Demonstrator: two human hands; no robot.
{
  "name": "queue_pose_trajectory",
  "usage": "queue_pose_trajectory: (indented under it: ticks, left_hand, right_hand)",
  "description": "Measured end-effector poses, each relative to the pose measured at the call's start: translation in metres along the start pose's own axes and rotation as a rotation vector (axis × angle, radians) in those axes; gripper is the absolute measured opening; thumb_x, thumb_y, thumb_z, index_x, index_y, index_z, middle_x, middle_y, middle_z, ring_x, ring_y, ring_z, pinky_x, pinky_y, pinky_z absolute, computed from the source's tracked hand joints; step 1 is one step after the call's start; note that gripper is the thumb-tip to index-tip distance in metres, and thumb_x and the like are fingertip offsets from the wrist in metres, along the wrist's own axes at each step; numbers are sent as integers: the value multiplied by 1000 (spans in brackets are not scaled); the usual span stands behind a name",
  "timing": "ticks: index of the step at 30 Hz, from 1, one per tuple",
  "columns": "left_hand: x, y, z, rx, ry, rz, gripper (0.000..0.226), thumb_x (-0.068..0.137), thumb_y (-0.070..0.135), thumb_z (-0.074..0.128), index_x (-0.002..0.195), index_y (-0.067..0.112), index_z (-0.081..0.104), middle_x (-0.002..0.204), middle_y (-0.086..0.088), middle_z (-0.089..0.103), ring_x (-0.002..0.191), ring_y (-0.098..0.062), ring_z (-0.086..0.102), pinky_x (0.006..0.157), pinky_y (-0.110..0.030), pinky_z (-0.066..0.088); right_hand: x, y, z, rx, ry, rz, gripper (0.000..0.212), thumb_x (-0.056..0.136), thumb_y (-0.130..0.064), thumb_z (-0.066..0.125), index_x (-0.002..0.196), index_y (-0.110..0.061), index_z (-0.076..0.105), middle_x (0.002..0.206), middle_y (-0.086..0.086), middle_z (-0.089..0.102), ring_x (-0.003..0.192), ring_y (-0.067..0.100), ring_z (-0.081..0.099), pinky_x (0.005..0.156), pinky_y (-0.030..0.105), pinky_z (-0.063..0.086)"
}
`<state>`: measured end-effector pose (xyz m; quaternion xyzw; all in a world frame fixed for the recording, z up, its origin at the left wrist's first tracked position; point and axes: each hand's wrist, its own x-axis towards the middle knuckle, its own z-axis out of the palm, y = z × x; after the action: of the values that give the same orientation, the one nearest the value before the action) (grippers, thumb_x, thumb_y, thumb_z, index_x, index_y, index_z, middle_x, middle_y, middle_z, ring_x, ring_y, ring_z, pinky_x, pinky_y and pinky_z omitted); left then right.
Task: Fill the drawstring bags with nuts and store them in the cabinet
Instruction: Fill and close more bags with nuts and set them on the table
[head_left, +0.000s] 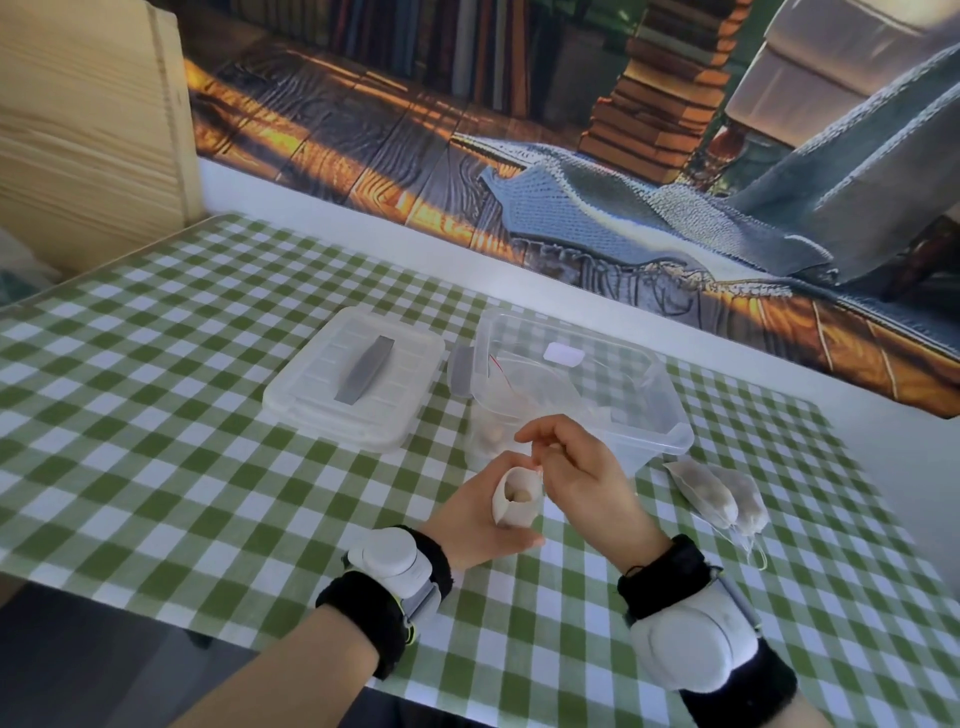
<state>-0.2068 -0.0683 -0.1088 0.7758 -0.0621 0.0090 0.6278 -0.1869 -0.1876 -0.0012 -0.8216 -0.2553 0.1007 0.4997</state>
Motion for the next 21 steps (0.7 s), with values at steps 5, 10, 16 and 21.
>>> queue_pose_trajectory:
  ticks: [5,10,16,21]
  left_hand:
    - [-1,2,-1,5,-1,-10,62,70,26,79,116,43,41,93,29,50,88,11,50,81,-14,38]
    - [-2,3,-2,26,-9,-12,56,73,24,79,114,39,44,101,19,56,97,12,53,87,-20,45]
    - [-3,4,-2,2,24,-16,62,67,27,81,115,38,44,103,3,60,97,-13,61,88,-38,53]
    - [-2,4,-2,-6,6,3,60,69,20,81,114,34,43,100,-1,62,89,-14,61,77,-30,53]
  right_hand:
    - [-7,7,1,9,-110,-83,28,95,-3,47,105,-26,59,76,-9,63,74,3,64,70,9,46]
    - [-7,18,1,3,-136,-60,29,94,-8,50,116,-25,61,96,-10,70,79,4,65,74,10,47]
    - [-5,24,-6,-301,87,-74,13,94,-16,51,94,-19,63,69,-12,59,63,0,54,59,12,41]
    - [-2,32,-1,-440,7,63,7,92,-26,55,84,-24,54,51,-8,44,44,3,43,45,16,34]
